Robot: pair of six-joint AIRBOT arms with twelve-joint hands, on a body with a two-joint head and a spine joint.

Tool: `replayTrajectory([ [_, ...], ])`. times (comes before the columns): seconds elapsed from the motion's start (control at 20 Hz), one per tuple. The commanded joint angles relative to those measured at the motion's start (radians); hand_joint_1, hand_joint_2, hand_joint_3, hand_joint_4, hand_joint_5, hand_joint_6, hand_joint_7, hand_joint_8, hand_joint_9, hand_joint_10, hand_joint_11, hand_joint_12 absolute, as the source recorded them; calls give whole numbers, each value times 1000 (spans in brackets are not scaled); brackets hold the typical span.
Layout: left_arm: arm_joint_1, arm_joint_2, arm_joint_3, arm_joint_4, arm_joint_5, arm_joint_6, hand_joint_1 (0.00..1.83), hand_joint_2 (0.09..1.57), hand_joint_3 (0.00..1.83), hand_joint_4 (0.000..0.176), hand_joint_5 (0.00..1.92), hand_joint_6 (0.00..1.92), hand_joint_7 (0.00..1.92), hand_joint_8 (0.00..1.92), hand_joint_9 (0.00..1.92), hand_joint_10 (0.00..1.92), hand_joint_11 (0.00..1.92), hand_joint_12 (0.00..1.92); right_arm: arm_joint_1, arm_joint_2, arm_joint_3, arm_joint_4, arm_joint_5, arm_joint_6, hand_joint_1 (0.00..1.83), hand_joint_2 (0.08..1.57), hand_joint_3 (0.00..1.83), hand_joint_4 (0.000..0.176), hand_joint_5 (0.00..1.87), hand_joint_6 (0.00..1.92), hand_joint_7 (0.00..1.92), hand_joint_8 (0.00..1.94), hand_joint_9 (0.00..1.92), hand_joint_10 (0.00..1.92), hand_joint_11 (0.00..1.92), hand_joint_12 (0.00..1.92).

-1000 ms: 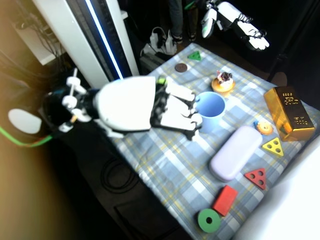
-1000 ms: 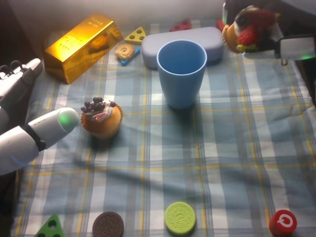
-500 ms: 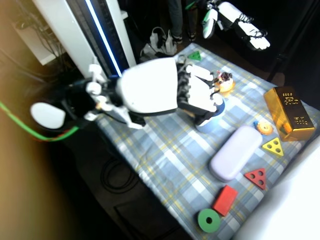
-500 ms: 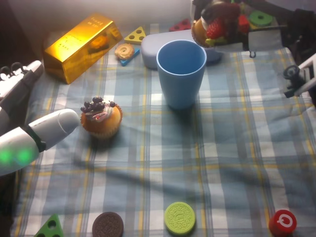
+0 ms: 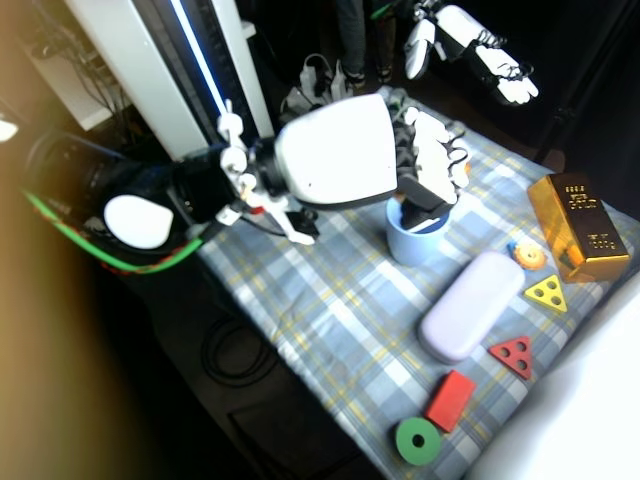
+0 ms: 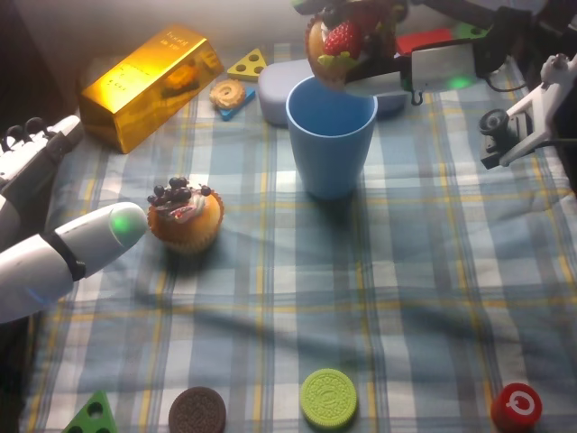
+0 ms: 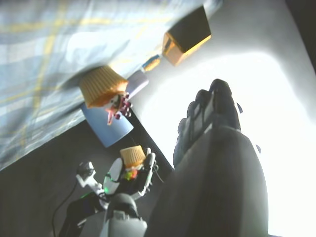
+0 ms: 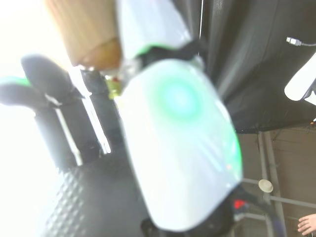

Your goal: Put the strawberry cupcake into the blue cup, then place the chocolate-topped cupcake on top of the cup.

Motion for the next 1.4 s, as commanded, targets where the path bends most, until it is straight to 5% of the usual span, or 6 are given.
replayTrajectory([
  [0.0, -5, 1, 6, 29, -119, -4, 0, 830, 0, 61, 128, 5, 126, 9, 100, 11, 8, 5, 16, -5, 4, 37, 115, 6, 838, 1109, 0, 0, 897, 2, 1014, 1165, 1047, 1542, 967, 1782],
  [0.2, -5, 1, 6, 29, -119, -4, 0, 831, 0, 57, 136, 4, 149, 9, 123, 12, 3, 3, 16, -6, 4, 29, 109, 6, 782, 1095, 0, 0, 895, 0, 807, 1673, 919, 1882, 946, 1921],
  [0.35, -5, 1, 6, 29, -119, -4, 0, 851, 4, 57, 138, 4, 146, 6, 127, 11, 17, 9, 16, -7, 5, 21, 104, 6, 787, 1096, 1, 0, 878, 1, 691, 1678, 777, 1919, 835, 1921],
  [0.4, -5, 1, 6, 29, -118, -4, 0, 862, 7, 47, 126, 0, 130, 0, 117, 4, 25, 14, 16, -8, 5, 20, 103, 6, 708, 1114, 1, 0, 824, 3, 860, 389, 783, 675, 514, 1320],
  [0.5, -5, 1, 5, 28, -119, -4, 0, 856, 3, 56, 138, 6, 141, 6, 126, 6, 21, 13, 16, -11, 6, 20, 102, 6, 676, 1122, 0, 0, 703, 5, 873, 37, 845, 117, 530, 853],
  [1.35, -5, 3, 3, 28, -122, -4, 0, 830, 0, 63, 130, 2, 149, 6, 132, 2, 9, 18, 16, -15, 9, 9, 90, 6, 900, 1171, 0, 0, 542, 0, 578, 0, 589, 0, 400, 615],
])
